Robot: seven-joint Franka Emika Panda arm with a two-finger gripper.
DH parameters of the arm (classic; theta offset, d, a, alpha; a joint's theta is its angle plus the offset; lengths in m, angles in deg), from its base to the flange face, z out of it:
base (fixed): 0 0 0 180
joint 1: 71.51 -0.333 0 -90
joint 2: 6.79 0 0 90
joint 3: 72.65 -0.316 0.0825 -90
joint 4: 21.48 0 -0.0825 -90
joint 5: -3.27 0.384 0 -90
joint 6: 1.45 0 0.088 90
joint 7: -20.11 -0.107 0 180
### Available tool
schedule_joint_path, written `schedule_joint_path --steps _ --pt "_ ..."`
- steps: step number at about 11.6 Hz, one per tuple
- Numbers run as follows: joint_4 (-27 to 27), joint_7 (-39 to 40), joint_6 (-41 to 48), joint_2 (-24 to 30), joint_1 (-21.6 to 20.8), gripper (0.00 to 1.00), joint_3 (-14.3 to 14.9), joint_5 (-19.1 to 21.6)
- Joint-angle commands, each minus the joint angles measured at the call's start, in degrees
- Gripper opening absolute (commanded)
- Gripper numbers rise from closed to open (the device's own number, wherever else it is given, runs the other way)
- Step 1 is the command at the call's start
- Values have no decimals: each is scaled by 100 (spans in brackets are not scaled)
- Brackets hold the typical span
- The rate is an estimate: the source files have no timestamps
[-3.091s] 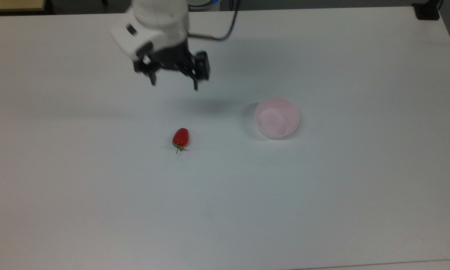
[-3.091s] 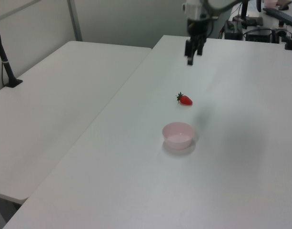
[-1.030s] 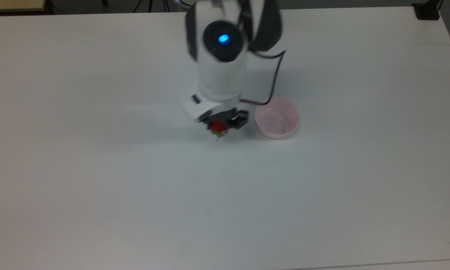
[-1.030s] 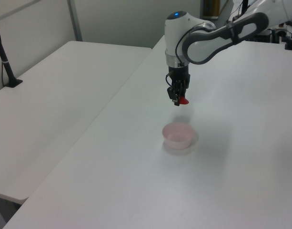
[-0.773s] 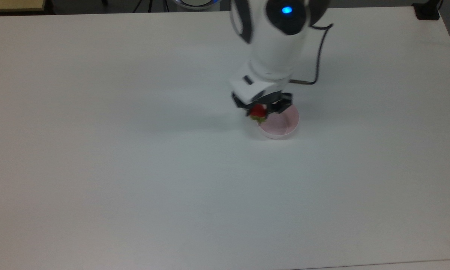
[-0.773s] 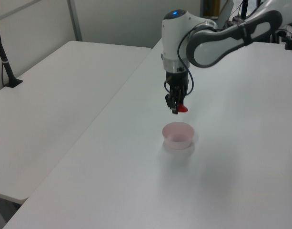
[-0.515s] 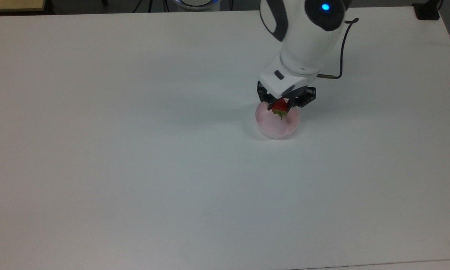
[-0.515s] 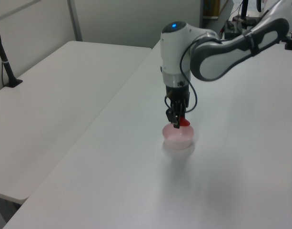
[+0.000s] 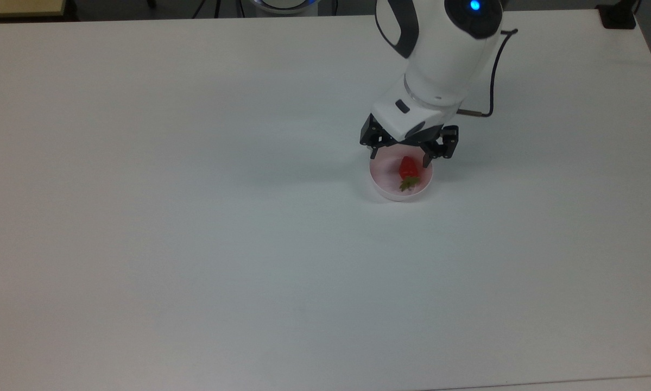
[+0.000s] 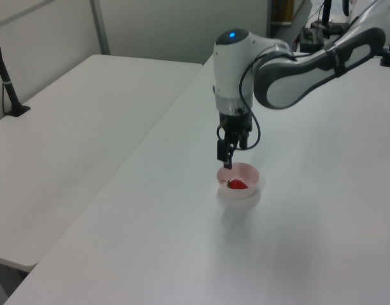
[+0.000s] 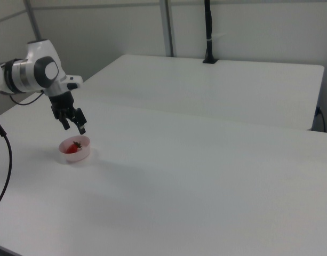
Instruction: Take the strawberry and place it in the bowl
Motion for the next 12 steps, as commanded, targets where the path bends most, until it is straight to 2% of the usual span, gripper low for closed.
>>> schedule_joint_path --steps 1,3,5,8,12 --pt "-150 1049 759 679 429 100 25 -67" --pt "-176 2033 1383 1145 885 100 17 -49" --pt "-203 2352 1579 1531 1403 100 16 -40" --pt "-580 2502 1745 2348 2089 100 -1 -32" --pt "-546 2564 1966 2465 2179 100 43 4"
